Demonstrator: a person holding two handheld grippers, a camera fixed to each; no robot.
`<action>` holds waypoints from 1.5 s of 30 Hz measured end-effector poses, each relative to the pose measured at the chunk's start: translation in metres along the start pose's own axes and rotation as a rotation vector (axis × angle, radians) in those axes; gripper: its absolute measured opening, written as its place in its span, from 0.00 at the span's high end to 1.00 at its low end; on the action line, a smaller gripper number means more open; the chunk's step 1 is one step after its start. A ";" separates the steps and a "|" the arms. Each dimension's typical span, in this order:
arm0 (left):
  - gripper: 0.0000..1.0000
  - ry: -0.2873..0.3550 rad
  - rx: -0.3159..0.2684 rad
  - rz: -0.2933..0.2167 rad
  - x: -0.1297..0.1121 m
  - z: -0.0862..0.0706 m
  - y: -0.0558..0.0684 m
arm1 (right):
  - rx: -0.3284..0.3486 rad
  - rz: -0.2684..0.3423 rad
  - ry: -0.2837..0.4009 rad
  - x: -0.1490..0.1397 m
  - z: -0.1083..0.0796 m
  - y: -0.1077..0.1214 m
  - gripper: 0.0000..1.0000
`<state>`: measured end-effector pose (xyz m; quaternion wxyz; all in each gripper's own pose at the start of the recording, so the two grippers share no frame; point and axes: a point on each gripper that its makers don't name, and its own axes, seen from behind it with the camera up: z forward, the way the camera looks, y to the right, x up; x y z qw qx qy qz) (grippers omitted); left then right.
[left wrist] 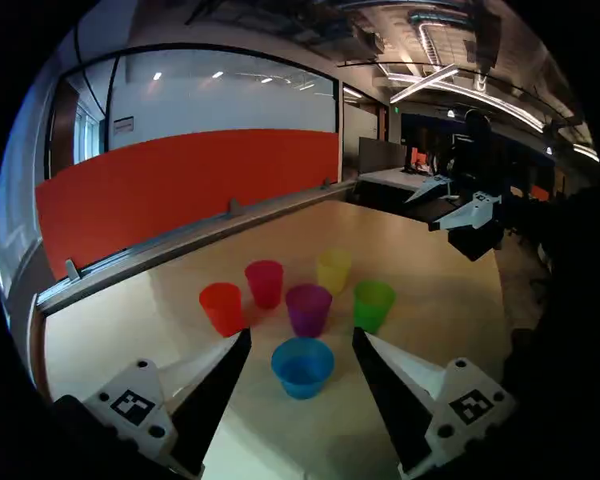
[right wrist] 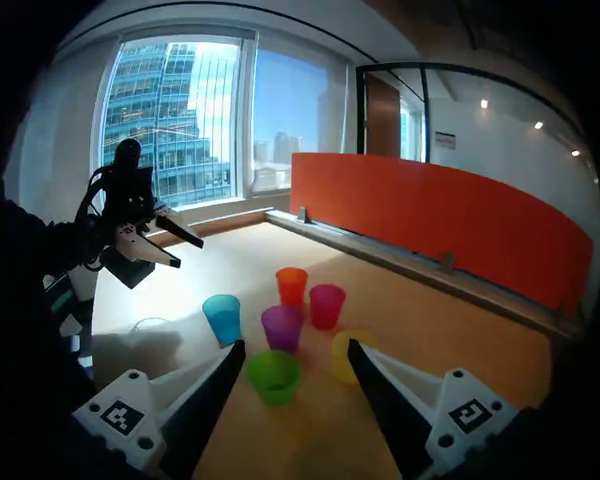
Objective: Pour water
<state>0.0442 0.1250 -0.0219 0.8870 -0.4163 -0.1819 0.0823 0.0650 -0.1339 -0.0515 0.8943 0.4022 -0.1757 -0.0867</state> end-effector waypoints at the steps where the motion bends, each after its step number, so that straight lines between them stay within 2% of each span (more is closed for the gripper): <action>1: 0.06 -0.008 -0.004 -0.003 -0.004 0.002 0.001 | 0.001 0.001 -0.005 -0.004 0.002 0.000 0.01; 14: 0.06 -0.096 -0.042 -0.021 -0.048 0.021 0.007 | 0.007 -0.019 -0.076 -0.046 0.022 0.000 0.01; 23: 0.06 -0.151 -0.051 0.004 -0.073 0.026 0.010 | 0.020 -0.044 -0.131 -0.073 0.036 -0.004 0.01; 38: 0.06 -0.246 -0.038 0.010 -0.106 0.045 0.000 | 0.037 -0.074 -0.196 -0.099 0.057 -0.013 0.01; 45: 0.06 -0.270 -0.041 0.020 -0.113 0.059 -0.004 | 0.057 -0.073 -0.214 -0.107 0.070 -0.018 0.01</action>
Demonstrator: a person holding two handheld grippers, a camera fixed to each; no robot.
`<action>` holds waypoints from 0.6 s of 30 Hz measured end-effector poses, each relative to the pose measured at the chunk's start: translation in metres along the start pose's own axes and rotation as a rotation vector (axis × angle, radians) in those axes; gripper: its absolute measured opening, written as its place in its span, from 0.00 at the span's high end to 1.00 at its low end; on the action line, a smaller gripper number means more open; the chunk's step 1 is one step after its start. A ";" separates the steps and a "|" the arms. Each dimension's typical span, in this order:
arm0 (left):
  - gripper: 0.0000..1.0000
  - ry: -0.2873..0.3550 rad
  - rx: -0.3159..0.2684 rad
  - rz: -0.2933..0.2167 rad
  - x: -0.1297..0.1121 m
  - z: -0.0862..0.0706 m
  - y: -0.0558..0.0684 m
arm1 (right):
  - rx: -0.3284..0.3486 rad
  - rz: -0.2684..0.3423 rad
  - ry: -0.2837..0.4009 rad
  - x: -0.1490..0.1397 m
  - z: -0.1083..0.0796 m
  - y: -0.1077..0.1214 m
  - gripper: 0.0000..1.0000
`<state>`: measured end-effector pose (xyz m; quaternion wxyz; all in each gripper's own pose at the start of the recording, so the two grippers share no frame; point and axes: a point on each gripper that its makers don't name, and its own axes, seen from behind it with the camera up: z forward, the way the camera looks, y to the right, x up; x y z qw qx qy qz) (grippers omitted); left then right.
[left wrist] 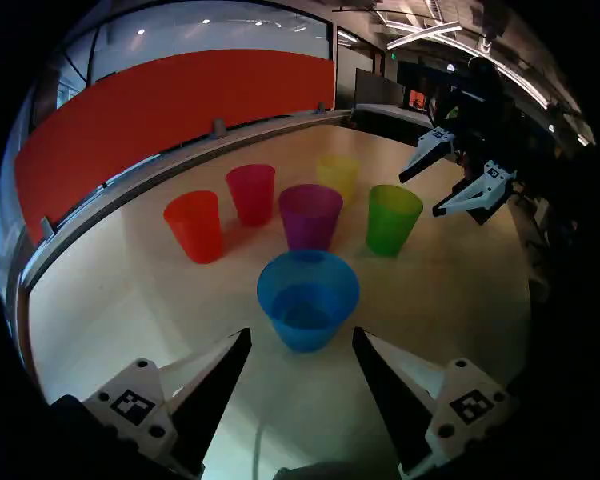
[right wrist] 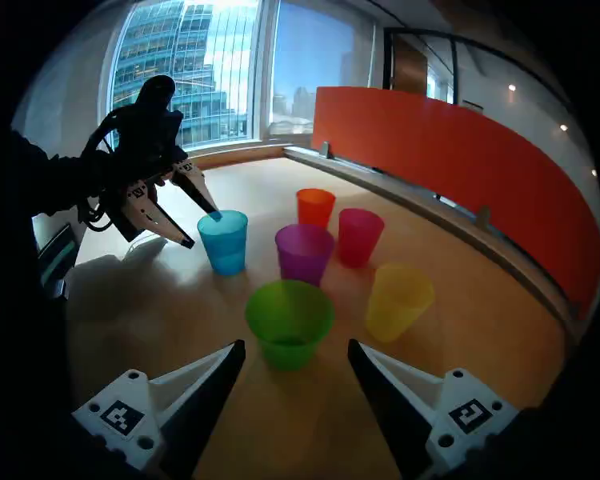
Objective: Pour water
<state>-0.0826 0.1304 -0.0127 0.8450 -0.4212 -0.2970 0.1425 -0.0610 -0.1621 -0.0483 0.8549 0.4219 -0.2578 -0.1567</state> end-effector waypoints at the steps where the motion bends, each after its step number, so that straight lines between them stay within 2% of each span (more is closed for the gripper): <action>1: 0.06 -0.001 -0.003 0.002 0.001 0.002 0.000 | 0.003 0.000 -0.003 -0.001 0.002 0.000 0.01; 18: 0.06 0.002 -0.049 0.027 0.017 0.028 0.007 | 0.031 -0.004 -0.036 -0.003 0.032 -0.002 0.00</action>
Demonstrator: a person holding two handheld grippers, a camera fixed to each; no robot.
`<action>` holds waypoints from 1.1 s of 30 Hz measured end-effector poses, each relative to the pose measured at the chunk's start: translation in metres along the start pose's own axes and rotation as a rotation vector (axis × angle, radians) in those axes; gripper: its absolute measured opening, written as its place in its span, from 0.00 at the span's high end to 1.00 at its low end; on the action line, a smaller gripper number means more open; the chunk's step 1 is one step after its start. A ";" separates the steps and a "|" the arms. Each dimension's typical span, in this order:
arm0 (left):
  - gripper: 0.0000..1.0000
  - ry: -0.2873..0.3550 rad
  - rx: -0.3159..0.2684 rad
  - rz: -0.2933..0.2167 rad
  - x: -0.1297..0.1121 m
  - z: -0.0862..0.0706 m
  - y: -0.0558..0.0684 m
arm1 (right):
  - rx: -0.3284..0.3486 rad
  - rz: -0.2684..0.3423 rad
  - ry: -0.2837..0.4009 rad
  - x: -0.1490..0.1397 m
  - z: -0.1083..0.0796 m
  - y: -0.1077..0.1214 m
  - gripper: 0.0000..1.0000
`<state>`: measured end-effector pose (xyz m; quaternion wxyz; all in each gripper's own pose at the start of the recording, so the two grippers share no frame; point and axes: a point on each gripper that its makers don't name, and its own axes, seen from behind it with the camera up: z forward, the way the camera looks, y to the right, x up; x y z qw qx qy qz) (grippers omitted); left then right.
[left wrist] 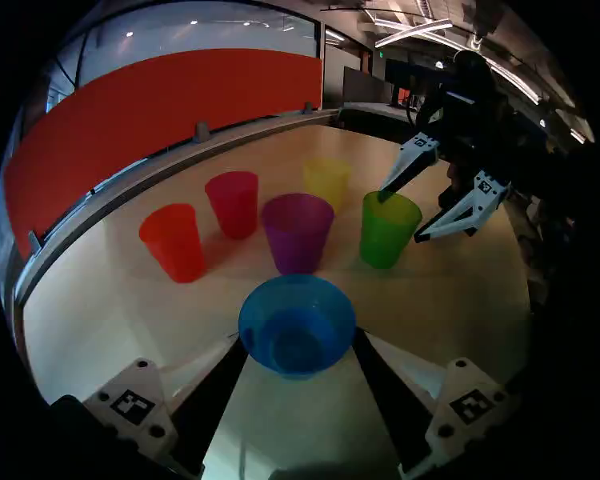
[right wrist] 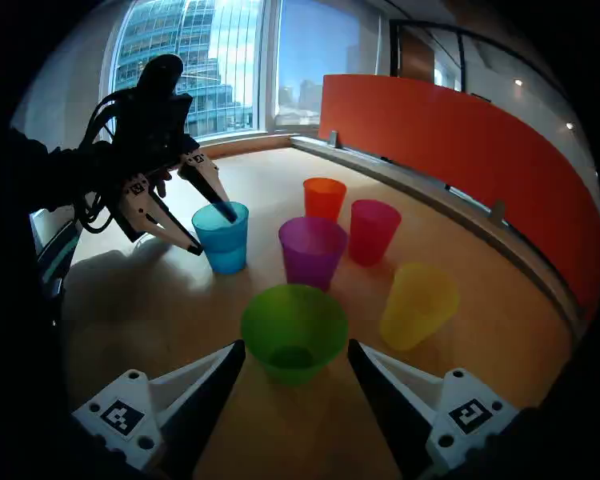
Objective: Pour water
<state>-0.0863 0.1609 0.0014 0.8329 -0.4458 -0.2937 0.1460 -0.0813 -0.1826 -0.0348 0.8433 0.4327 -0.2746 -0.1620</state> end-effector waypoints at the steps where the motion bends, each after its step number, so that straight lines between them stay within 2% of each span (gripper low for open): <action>1: 0.06 -0.001 -0.002 0.001 0.001 0.001 0.000 | 0.001 -0.001 -0.003 0.000 0.002 0.000 0.01; 14: 0.06 0.007 -0.021 -0.010 0.009 0.009 0.002 | 0.027 -0.003 -0.008 0.006 0.017 -0.003 0.00; 23: 0.06 0.010 -0.014 0.002 0.012 0.014 0.001 | 0.032 -0.005 -0.010 0.006 0.019 -0.003 0.00; 27: 0.11 0.011 -0.007 -0.005 0.014 0.014 0.000 | 0.033 -0.007 -0.013 0.005 0.020 -0.003 0.01; 33: 0.11 0.012 -0.008 -0.010 0.013 0.013 0.001 | 0.031 -0.012 -0.011 0.005 0.020 -0.003 0.01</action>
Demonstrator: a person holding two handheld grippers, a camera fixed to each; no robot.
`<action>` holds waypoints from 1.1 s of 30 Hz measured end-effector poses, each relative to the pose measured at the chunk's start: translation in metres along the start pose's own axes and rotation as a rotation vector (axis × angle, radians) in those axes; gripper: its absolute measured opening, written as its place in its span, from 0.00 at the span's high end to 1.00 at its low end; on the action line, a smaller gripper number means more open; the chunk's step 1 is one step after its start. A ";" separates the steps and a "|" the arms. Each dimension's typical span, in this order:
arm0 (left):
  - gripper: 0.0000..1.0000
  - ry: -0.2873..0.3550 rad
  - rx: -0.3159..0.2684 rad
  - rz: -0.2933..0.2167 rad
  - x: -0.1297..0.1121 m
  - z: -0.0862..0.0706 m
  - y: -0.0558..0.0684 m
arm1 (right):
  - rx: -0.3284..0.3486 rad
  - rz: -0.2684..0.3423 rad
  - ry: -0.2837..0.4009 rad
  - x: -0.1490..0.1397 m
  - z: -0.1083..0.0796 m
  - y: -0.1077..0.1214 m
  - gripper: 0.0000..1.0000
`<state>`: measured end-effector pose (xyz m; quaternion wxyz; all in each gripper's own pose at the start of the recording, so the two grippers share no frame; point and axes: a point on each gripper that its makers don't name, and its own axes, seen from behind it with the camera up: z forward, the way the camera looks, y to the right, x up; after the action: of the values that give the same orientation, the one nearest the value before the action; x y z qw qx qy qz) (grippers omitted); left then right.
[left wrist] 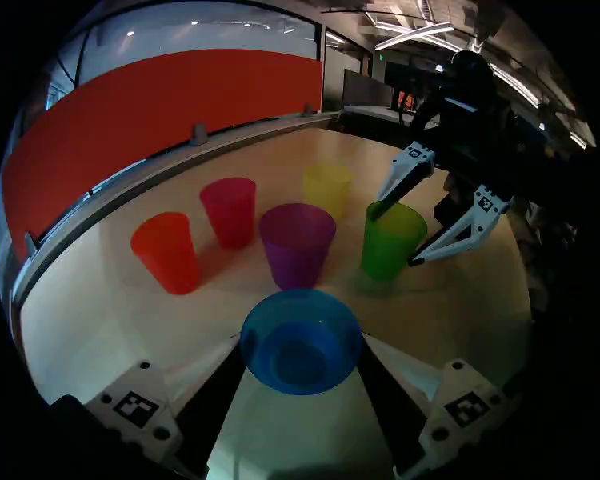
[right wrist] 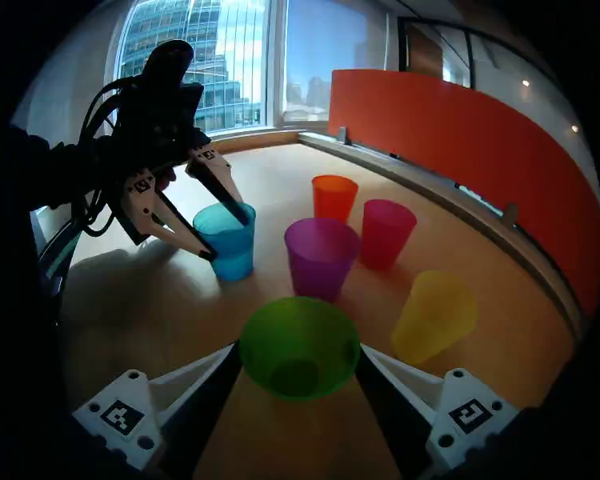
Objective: Pour water
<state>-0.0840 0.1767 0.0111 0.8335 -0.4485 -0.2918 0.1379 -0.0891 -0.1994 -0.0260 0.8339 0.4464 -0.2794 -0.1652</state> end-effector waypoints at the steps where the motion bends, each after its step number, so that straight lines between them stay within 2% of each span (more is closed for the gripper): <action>1: 0.11 0.000 0.000 0.000 0.000 0.000 0.000 | -0.001 0.000 0.000 0.000 0.000 0.000 0.03; 6: 0.11 0.000 0.000 -0.001 0.000 -0.001 0.001 | -0.002 0.001 0.003 0.000 0.001 0.000 0.08; 18: 0.11 0.028 -0.010 -0.012 0.010 -0.005 0.009 | -0.017 0.018 0.044 0.015 -0.008 0.001 0.09; 24: 0.12 0.078 0.004 -0.013 0.029 -0.016 0.010 | -0.033 0.026 0.085 0.035 -0.019 0.004 0.09; 33: 0.12 0.190 0.043 -0.023 0.066 -0.038 0.011 | -0.062 0.017 0.173 0.072 -0.037 0.006 0.09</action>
<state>-0.0084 0.1903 0.0095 0.8684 -0.4380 -0.2136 0.0917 -0.0089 -0.2098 -0.0144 0.8697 0.4304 -0.2050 -0.1277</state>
